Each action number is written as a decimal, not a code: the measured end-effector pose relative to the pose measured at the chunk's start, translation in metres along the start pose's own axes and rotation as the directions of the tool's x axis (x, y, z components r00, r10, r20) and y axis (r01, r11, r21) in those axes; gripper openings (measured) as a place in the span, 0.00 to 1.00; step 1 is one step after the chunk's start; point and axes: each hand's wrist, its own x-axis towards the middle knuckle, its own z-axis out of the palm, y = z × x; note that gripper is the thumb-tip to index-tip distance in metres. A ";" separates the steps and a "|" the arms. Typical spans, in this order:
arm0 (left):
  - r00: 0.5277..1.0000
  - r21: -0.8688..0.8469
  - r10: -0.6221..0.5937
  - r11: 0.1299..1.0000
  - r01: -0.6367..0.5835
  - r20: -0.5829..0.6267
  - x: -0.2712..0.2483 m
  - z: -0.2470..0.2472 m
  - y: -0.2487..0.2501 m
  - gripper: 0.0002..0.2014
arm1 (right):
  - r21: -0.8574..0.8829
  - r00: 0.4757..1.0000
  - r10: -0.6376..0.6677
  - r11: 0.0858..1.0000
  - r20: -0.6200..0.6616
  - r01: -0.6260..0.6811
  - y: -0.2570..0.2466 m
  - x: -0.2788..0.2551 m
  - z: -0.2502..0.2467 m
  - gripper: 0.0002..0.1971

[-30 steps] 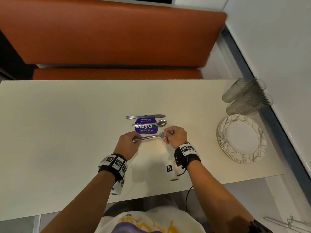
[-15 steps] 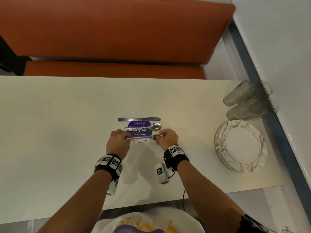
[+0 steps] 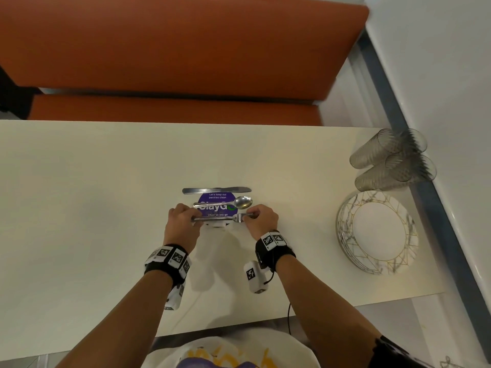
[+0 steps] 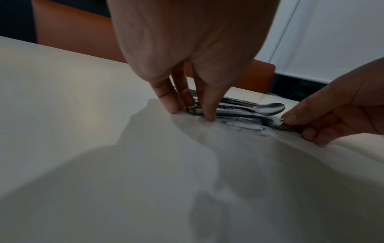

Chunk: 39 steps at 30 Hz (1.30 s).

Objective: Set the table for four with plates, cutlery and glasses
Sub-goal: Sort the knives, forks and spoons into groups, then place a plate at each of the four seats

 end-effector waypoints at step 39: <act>0.765 -0.163 0.336 0.941 -0.296 0.550 0.001 0.159 0.310 0.12 | 0.090 0.890 0.007 0.995 -0.455 0.039 0.182 0.019 -0.292 0.10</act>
